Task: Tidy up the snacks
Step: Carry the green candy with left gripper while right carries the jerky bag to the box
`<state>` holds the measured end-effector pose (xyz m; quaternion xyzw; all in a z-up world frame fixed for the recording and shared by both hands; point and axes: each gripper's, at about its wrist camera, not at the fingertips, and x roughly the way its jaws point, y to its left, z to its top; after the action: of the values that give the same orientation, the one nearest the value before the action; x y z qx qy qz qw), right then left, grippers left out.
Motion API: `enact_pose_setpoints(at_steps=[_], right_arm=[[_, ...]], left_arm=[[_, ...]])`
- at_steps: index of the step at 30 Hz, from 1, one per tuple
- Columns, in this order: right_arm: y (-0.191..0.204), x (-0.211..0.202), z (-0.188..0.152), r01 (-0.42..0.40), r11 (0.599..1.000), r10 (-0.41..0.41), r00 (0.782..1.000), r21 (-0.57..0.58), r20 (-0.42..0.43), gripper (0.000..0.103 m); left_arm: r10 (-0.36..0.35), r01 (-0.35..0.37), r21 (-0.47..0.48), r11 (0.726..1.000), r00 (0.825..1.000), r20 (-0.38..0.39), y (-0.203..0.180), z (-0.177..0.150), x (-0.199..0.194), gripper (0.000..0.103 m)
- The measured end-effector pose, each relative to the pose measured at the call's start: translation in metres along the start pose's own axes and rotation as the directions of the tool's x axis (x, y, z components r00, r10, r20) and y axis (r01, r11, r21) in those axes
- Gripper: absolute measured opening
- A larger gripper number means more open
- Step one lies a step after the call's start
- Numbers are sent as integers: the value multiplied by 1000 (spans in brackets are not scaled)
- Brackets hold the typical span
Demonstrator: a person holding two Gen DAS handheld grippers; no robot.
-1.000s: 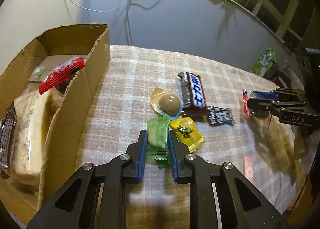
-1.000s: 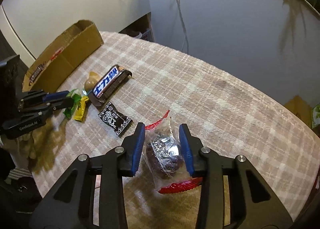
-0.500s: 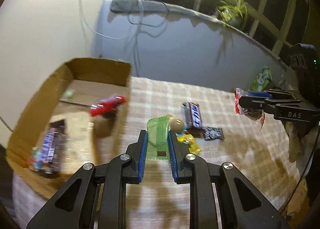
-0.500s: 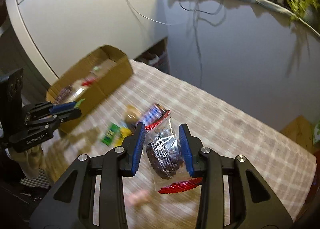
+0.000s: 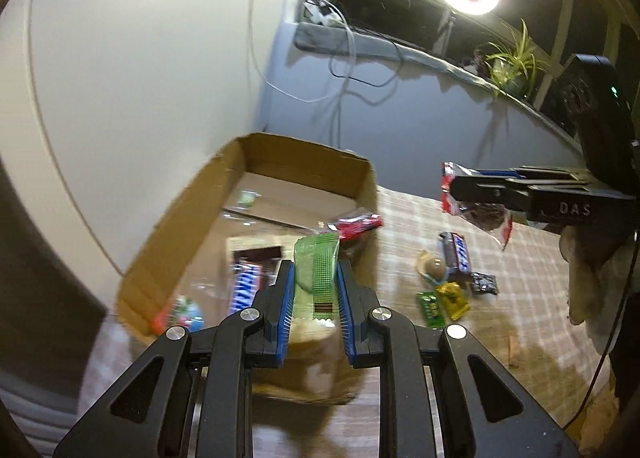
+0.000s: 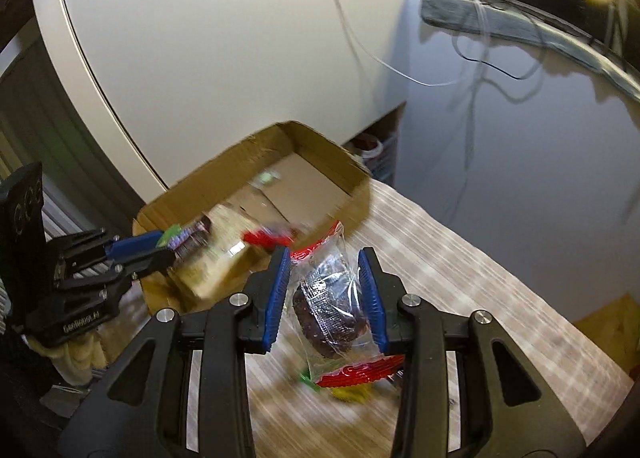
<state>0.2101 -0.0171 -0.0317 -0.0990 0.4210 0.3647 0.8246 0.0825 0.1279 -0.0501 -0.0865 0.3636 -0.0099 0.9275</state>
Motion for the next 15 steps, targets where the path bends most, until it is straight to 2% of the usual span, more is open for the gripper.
enact_pose_setpoints(at_steps=[4,15], right_arm=[[19,21,17,-35,999,35,999,-16,-10,37],[49,73,45,-71,997,69,996,-36,-56,37]], left_arm=[[18,-18,-10,1000,1000,9,12,0,-2,19],[35,-35,-19,999,999,7,30,2,6,19]])
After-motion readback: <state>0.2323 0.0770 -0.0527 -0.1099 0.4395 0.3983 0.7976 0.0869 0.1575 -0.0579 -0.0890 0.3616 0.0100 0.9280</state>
